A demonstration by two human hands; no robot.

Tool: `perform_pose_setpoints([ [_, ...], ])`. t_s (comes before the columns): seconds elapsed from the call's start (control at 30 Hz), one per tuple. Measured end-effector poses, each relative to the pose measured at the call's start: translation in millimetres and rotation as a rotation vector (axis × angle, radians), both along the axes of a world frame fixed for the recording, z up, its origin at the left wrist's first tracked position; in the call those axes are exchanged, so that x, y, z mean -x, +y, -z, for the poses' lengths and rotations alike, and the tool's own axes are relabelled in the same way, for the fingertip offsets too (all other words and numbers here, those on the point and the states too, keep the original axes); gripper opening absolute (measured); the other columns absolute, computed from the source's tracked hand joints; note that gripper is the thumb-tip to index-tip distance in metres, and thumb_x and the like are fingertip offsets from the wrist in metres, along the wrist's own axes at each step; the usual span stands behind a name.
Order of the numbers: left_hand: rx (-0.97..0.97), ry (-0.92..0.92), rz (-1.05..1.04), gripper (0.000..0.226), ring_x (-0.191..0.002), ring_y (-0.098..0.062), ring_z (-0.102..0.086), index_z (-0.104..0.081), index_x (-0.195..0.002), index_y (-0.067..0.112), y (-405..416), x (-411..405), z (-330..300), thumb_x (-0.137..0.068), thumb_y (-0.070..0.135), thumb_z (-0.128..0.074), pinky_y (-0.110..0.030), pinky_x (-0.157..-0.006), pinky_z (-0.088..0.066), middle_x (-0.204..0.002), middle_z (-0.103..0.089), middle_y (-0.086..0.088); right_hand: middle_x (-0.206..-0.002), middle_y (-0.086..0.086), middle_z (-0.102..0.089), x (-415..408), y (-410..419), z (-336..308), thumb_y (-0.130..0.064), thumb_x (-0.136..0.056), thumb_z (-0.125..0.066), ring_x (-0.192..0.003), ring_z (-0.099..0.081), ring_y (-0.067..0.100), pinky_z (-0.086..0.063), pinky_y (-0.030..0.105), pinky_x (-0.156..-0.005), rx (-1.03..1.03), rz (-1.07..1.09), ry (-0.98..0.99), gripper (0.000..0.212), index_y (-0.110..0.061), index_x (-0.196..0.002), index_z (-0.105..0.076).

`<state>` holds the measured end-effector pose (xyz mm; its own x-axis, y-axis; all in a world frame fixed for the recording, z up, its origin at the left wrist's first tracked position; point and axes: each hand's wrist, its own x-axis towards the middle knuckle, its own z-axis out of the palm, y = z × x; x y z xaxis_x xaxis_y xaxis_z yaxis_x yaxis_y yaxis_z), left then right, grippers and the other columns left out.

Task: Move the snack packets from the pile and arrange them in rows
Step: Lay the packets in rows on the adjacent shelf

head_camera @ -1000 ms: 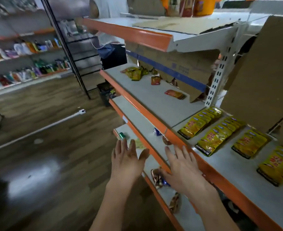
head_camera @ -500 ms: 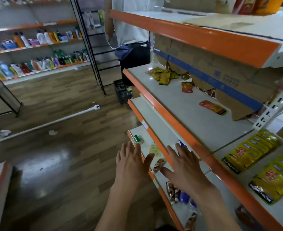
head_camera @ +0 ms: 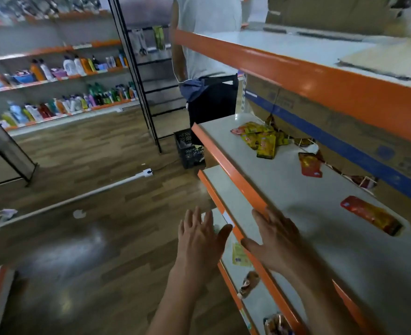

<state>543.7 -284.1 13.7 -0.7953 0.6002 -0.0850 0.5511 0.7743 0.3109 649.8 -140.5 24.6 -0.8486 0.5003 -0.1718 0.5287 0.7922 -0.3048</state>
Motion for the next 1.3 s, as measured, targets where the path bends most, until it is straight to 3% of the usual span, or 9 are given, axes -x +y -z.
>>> perform_pose_setpoints([
  [0.17, -0.040, 0.073, 0.068, 0.089, -0.148, -0.028, -0.023, -0.038, -0.144, 0.024, 38, 51, 0, -0.082, 0.077, -0.003, -0.043, -0.120, -0.021, -0.154, -0.036, -0.004, -0.163, 0.006, -0.013, 49, 35, -9, -0.061, -0.094, -0.043, -0.150, -0.013, 0.030, -0.016, 0.043, -0.119, -0.043, 0.043, 0.009, 0.078, -0.027, -0.156, -0.010],
  [0.33, -0.032, 0.048, 0.119, 0.077, -0.148, -0.029, -0.022, -0.036, -0.147, 0.025, 77, 92, 9, -0.090, 0.073, -0.018, -0.046, -0.120, -0.023, -0.153, -0.037, -0.005, -0.164, 0.009, -0.014, 80, 66, -3, -0.062, -0.092, -0.045, -0.150, -0.013, 0.028, -0.016, 0.043, -0.121, -0.026, 0.128, 0.009, 0.079, -0.025, -0.155, -0.017],
  [0.53, 0.043, -0.025, 0.202, 0.075, -0.152, -0.032, -0.007, -0.023, -0.155, 0.019, 126, 143, 22, -0.097, 0.067, -0.026, -0.045, -0.121, -0.012, -0.164, -0.018, -0.011, -0.162, 0.005, -0.019, 115, 91, 4, -0.054, -0.096, -0.046, -0.149, -0.016, 0.023, -0.017, 0.036, -0.118, 0.038, 0.271, 0.082, 0.071, -0.024, -0.155, -0.021],
  [0.73, 0.004, 0.041, 0.386, 0.107, -0.148, -0.032, -0.022, -0.040, -0.146, 0.019, 183, 207, 28, -0.068, 0.076, 0.007, -0.044, -0.118, -0.022, -0.156, -0.034, -0.011, -0.153, 0.005, -0.036, 172, 125, 19, -0.048, -0.090, -0.060, -0.139, -0.035, 0.025, -0.031, 0.035, -0.110, 0.051, 0.497, 0.133, 0.072, -0.021, -0.150, -0.031],
  [0.8, -0.005, 0.042, 0.443, 0.101, -0.147, -0.032, -0.024, -0.043, -0.144, 0.017, 205, 232, 29, -0.075, 0.076, 0.002, -0.044, -0.117, -0.023, -0.156, -0.035, -0.013, -0.148, 0.006, -0.041, 192, 138, 22, -0.049, -0.090, -0.060, -0.134, -0.041, 0.025, -0.035, 0.034, -0.105, 0.029, 0.563, 0.130, 0.071, -0.018, -0.148, -0.034],
  [0.9, 0.038, 0.024, 0.535, 0.071, -0.148, -0.032, -0.023, -0.041, -0.144, 0.015, 239, 269, 38, -0.098, 0.065, -0.024, -0.045, -0.119, -0.023, -0.156, -0.033, -0.014, -0.148, 0.008, -0.041, 219, 152, 29, -0.046, -0.092, -0.060, -0.134, -0.041, 0.026, -0.035, 0.034, -0.106, 0.048, 0.666, 0.155, 0.070, -0.016, -0.149, -0.034],
  [1.13, -0.045, 0.066, 0.703, 0.057, -0.143, -0.027, -0.032, -0.042, -0.141, 0.015, 295, 319, 54, -0.100, 0.054, -0.038, -0.043, -0.114, -0.033, -0.155, -0.036, -0.009, -0.131, 0.012, -0.054, 269, 175, 49, -0.041, -0.088, -0.066, -0.120, -0.051, 0.031, -0.042, 0.039, -0.099, 0.002, 0.918, 0.330, 0.056, -0.014, -0.135, -0.052],
  [1.23, -0.124, 0.055, 0.729, 0.053, -0.140, -0.026, -0.038, -0.043, -0.142, 0.016, 311, 329, 59, -0.100, 0.049, -0.040, -0.044, -0.110, -0.038, -0.152, -0.042, -0.005, -0.124, 0.018, -0.059, 282, 185, 63, -0.039, -0.083, -0.074, -0.109, -0.058, 0.039, -0.047, 0.045, -0.090, -0.094, 0.943, 0.365, 0.063, -0.008, -0.134, -0.054],
  [1.3, -0.169, 0.076, 0.762, 0.049, -0.134, -0.026, -0.045, -0.050, -0.135, 0.015, 319, 334, 64, -0.099, 0.047, -0.042, -0.043, -0.105, -0.042, -0.144, -0.051, -0.005, -0.133, 0.021, -0.056, 288, 193, 71, -0.038, -0.081, -0.076, -0.112, -0.057, 0.043, -0.047, 0.048, -0.091, -0.136, 0.942, 0.322, 0.074, -0.007, -0.141, -0.049],
])
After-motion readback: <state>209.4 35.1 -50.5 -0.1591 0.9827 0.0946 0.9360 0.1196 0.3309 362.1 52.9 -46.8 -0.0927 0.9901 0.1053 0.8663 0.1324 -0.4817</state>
